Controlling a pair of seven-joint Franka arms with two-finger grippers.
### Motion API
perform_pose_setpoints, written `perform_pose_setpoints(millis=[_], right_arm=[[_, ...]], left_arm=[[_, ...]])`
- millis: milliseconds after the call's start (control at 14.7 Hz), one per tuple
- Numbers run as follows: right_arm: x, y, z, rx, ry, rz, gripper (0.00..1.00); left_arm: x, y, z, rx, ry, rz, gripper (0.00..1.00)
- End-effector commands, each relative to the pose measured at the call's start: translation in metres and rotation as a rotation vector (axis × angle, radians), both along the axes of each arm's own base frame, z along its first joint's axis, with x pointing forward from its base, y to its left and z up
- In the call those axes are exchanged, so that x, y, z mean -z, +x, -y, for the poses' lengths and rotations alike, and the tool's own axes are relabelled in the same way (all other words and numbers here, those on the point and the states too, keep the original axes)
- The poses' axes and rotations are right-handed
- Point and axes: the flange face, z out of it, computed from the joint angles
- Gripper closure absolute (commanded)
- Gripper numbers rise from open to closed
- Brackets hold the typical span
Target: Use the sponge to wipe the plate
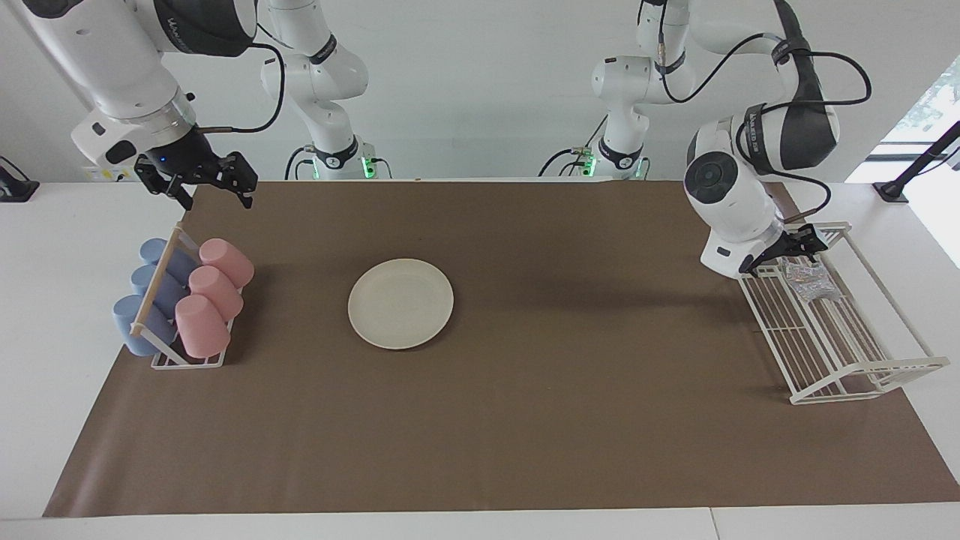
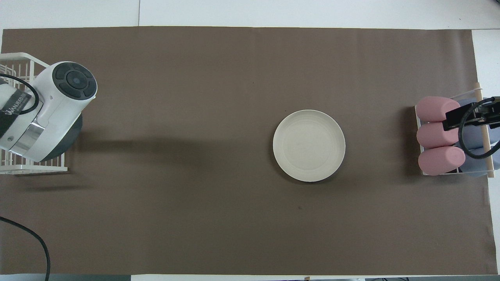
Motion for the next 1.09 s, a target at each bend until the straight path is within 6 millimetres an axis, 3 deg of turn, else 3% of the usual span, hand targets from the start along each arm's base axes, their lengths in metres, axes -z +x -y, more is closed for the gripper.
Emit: perform_pose_setpoints(millis=[0, 204, 339, 475, 543, 611, 1018], right_arm=[[0.0, -0.006, 0.001, 0.005, -0.013, -0.016, 0.0], [0.001, -0.006, 0.001, 0.007, -0.013, -0.016, 0.0], [0.003, -0.007, 0.001, 0.008, -0.013, -0.02, 0.0], [0.003, -0.007, 0.001, 0.01, -0.013, -0.02, 0.0], [0.002, -0.006, 0.0, 0.019, -0.014, -0.018, 0.0], [0.001, -0.006, 0.0, 0.04, -0.016, -0.015, 0.0], [-0.001, -0.007, -0.018, 0.151, -0.034, -0.022, 0.0]], left_arm=[[0.001, 0.001, -0.007, 0.006, 0.026, 0.026, 0.0], [0.003, 0.0, -0.013, -0.079, 0.024, 0.106, 0.01], [0.004, -0.001, -0.013, -0.085, 0.022, 0.112, 0.11], [0.004, 0.0, -0.012, -0.093, 0.013, 0.128, 0.34], [0.004, 0.0, -0.014, -0.109, 0.009, 0.151, 0.55], [0.002, 0.001, -0.014, -0.117, 0.003, 0.158, 0.99], [0.001, 0.003, -0.014, -0.122, -0.007, 0.161, 1.0]])
